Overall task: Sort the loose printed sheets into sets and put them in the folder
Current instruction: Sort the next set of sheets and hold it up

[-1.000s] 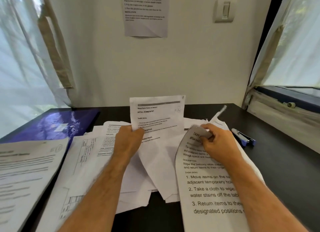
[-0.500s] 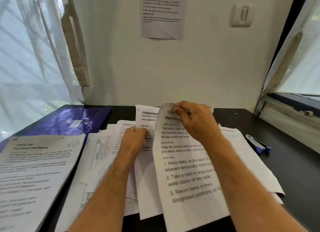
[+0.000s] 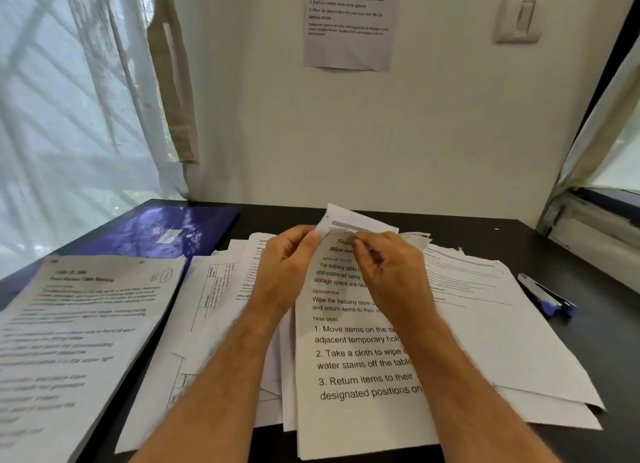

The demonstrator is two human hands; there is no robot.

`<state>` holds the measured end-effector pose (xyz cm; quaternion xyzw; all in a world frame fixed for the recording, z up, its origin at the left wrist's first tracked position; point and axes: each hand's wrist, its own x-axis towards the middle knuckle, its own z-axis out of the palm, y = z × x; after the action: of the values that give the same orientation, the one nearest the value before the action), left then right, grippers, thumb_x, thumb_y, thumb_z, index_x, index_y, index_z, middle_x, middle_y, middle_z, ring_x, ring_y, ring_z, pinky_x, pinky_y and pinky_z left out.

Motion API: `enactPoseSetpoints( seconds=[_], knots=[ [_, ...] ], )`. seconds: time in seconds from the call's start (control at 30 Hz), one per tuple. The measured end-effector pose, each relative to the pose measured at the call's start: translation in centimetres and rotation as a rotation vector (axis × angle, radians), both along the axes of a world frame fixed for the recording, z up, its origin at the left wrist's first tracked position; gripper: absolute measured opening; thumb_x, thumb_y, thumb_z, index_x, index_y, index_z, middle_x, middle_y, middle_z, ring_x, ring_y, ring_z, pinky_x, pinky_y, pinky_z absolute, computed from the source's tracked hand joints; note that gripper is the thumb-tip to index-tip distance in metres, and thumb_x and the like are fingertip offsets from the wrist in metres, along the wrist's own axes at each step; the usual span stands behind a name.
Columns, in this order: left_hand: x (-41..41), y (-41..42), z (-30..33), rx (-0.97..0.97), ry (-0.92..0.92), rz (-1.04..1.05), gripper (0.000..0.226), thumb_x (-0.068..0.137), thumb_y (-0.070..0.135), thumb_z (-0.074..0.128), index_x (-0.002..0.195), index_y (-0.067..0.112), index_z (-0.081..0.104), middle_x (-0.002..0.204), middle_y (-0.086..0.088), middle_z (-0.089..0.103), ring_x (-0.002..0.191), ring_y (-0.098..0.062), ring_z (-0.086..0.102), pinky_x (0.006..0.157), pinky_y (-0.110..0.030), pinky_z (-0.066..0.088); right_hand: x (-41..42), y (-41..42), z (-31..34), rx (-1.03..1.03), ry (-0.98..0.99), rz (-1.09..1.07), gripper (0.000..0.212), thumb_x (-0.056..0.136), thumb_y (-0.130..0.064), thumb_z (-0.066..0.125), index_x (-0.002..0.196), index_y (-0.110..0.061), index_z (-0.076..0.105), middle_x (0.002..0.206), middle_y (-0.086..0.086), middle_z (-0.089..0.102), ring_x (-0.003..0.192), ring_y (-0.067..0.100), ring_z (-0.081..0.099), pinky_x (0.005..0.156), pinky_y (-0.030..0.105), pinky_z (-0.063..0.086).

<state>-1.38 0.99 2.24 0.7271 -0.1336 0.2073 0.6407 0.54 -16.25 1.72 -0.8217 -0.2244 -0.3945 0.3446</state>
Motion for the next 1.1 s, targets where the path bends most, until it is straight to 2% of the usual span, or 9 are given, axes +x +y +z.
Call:
enactPoseSetpoints(
  seconds=[0.13, 0.23, 0.27, 0.33, 0.4, 0.57, 0.77, 0.97, 1.1],
  knots=[
    [-0.3, -0.6, -0.5, 0.173, -0.186, 0.033, 0.028, 0.095, 0.032, 0.060, 0.116, 0.016, 0.071, 0.097, 0.005, 0.075, 0.092, -0.014, 0.072, 0.072, -0.025, 0.059, 0.4, -0.2, -0.2, 0.003, -0.001, -0.033, 0.028, 0.099, -0.033, 0.057, 0.111, -0.015, 0.074, 0.095, -0.002, 0.066, 0.078, 0.004, 0.056, 0.068, 0.007, 0.042],
    [0.0, -0.8, -0.8, 0.268, -0.258, 0.135, 0.027, 0.095, 0.029, 0.066, 0.119, 0.018, 0.070, 0.098, 0.011, 0.073, 0.090, -0.004, 0.071, 0.070, -0.022, 0.059, 0.2, 0.0, -0.3, 0.026, 0.019, -0.016, 0.032, 0.099, -0.037, 0.053, 0.117, -0.017, 0.071, 0.097, -0.001, 0.066, 0.080, 0.007, 0.059, 0.071, 0.016, 0.054],
    [0.2, -0.8, -0.9, 0.283, -0.274, 0.177, 0.029, 0.096, 0.029, 0.064, 0.122, 0.018, 0.069, 0.099, 0.011, 0.073, 0.089, -0.003, 0.071, 0.071, -0.022, 0.060, 0.1, 0.1, -0.2, 0.038, 0.042, -0.009, 0.034, 0.099, -0.037, 0.052, 0.125, -0.019, 0.066, 0.098, -0.002, 0.067, 0.082, 0.008, 0.062, 0.073, 0.021, 0.057],
    [0.3, -0.6, -1.1, 0.290, -0.291, 0.225, 0.033, 0.096, 0.031, 0.062, 0.126, 0.018, 0.067, 0.102, 0.009, 0.073, 0.090, -0.005, 0.071, 0.071, -0.023, 0.061, -0.1, 0.2, 0.0, 0.082, 0.140, 0.038, 0.046, 0.099, -0.035, 0.055, 0.143, -0.025, 0.047, 0.096, -0.005, 0.068, 0.083, 0.007, 0.067, 0.074, 0.021, 0.058],
    [0.4, -0.6, -1.2, 0.297, -0.300, 0.245, 0.033, 0.095, 0.034, 0.061, 0.125, 0.019, 0.067, 0.100, 0.008, 0.073, 0.089, -0.007, 0.072, 0.071, -0.025, 0.062, -0.2, 0.3, 0.2, 0.109, 0.216, 0.089, 0.056, 0.098, -0.035, 0.057, 0.149, -0.031, 0.035, 0.093, -0.007, 0.067, 0.083, 0.007, 0.068, 0.073, 0.020, 0.058],
    [0.2, -0.6, -1.3, 0.348, -0.358, 0.308, 0.023, 0.095, 0.029, 0.065, 0.114, 0.016, 0.071, 0.091, 0.008, 0.073, 0.080, -0.007, 0.071, 0.067, -0.025, 0.061, -0.4, 0.3, 0.2, 0.073, 0.117, 0.070, 0.036, 0.100, -0.030, 0.057, 0.134, -0.022, 0.058, 0.117, -0.002, 0.066, 0.100, 0.011, 0.066, 0.083, 0.035, 0.060],
    [0.0, -1.2, -1.0, 0.300, -0.283, 0.257, 0.018, 0.098, 0.033, 0.059, 0.113, 0.023, 0.055, 0.090, 0.011, 0.069, 0.075, -0.003, 0.071, 0.057, -0.020, 0.059, -0.3, 0.6, 0.4, 0.161, 0.065, 0.041, 0.038, 0.100, -0.030, 0.056, 0.137, -0.022, 0.055, 0.091, -0.004, 0.067, 0.083, 0.009, 0.067, 0.072, 0.023, 0.060],
    [0.5, -0.9, -1.2, 0.444, -0.360, 0.300, 0.032, 0.100, 0.040, 0.049, 0.120, 0.018, 0.062, 0.087, 0.008, 0.069, 0.068, -0.006, 0.069, 0.058, -0.018, 0.057, 0.1, 0.7, 0.1, 0.168, 0.032, 0.030, 0.036, 0.099, -0.027, 0.059, 0.134, -0.020, 0.060, 0.091, -0.003, 0.069, 0.081, 0.009, 0.066, 0.075, 0.026, 0.060],
    [0.4, -0.7, -1.2, 0.444, -0.365, 0.285, 0.028, 0.101, 0.028, 0.054, 0.128, 0.022, 0.060, 0.092, 0.009, 0.070, 0.072, -0.004, 0.069, 0.060, -0.016, 0.057, 0.0, 0.7, 0.2, 0.131, 0.107, 0.051, 0.041, 0.099, -0.028, 0.059, 0.140, -0.023, 0.055, 0.093, -0.006, 0.067, 0.083, 0.008, 0.066, 0.077, 0.023, 0.059]
  ],
)
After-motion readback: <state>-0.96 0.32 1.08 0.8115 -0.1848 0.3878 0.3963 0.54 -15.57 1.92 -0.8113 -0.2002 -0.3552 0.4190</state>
